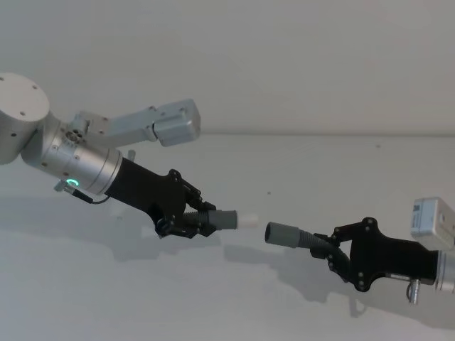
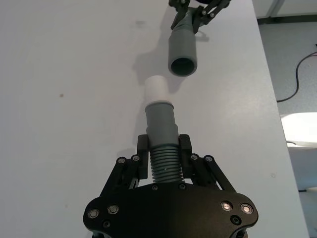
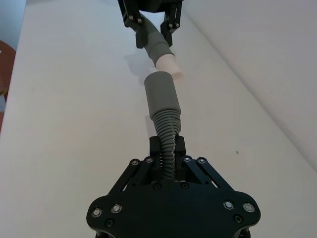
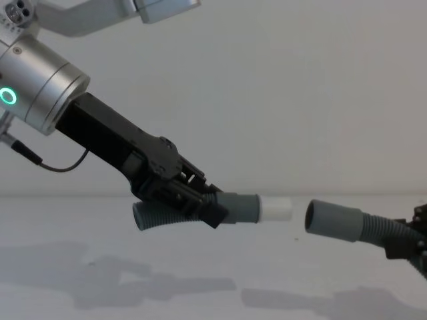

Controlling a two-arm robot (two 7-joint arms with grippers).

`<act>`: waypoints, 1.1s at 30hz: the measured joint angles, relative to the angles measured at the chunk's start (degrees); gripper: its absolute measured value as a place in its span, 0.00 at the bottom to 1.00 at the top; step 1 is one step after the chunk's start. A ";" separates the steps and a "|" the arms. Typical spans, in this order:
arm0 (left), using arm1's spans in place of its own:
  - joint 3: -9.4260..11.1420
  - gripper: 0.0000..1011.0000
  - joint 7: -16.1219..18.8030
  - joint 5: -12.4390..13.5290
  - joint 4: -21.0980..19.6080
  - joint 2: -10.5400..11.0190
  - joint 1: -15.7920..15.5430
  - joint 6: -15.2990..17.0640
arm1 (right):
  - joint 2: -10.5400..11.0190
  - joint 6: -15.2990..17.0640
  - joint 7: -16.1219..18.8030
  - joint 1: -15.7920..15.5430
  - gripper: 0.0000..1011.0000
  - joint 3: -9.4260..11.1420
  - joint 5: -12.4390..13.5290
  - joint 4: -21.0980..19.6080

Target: Use both hands to pick up one end of the pipe from the table, align the ends, and insert them.

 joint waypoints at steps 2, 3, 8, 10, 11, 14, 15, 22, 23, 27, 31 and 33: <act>0.18 0.34 -0.27 -0.06 0.06 -0.01 -0.16 -0.03 | 0.07 -0.04 -0.23 0.17 0.13 -0.26 -0.41 0.09; 0.36 0.34 -0.48 -0.12 0.13 -0.02 -0.31 -0.05 | 0.08 -0.06 -0.31 0.20 0.13 -0.31 -0.52 0.11; 0.79 0.34 -0.96 -0.31 0.28 -0.01 -0.62 -0.08 | 0.19 -0.08 -0.68 0.51 0.13 -0.74 -1.10 0.32; 0.97 0.34 -1.12 -0.41 0.39 0.02 -0.73 -0.08 | 0.26 -0.08 -0.83 0.66 0.13 -0.90 -1.28 0.40; 1.02 0.34 -1.15 -0.45 0.41 0.03 -0.77 -0.09 | 0.27 -0.08 -0.87 0.70 0.13 -0.97 -1.33 0.43; 1.22 0.34 -1.33 -0.59 0.55 0.05 -0.91 -0.13 | 0.33 0.00 -1.03 0.85 0.13 -1.19 -1.53 0.53; 1.27 0.34 -1.37 -0.62 0.60 0.05 -0.94 -0.16 | 0.38 0.04 -1.11 0.93 0.13 -1.32 -1.60 0.59; 1.75 0.34 -1.72 -0.96 1.06 -0.01 -1.32 -0.48 | 0.50 0.34 -1.43 1.25 0.13 -1.77 -1.71 0.80; 1.79 0.34 -1.74 -0.99 1.11 -0.02 -1.35 -0.50 | 0.52 0.41 -1.48 1.30 0.13 -1.88 -1.73 0.83; 1.99 0.34 -1.84 -1.15 1.33 -0.07 -1.51 -0.69 | 0.60 0.69 -1.70 1.42 0.13 -2.10 -1.74 0.87; 2.22 0.34 -1.96 -1.36 1.54 -0.17 -1.71 -0.90 | 0.63 0.89 -1.84 1.50 0.13 -2.30 -1.74 0.89; 2.34 0.34 -2.00 -1.47 1.66 -0.23 -1.84 -0.98 | 0.65 1.11 -1.98 1.60 0.13 -2.45 -1.73 0.90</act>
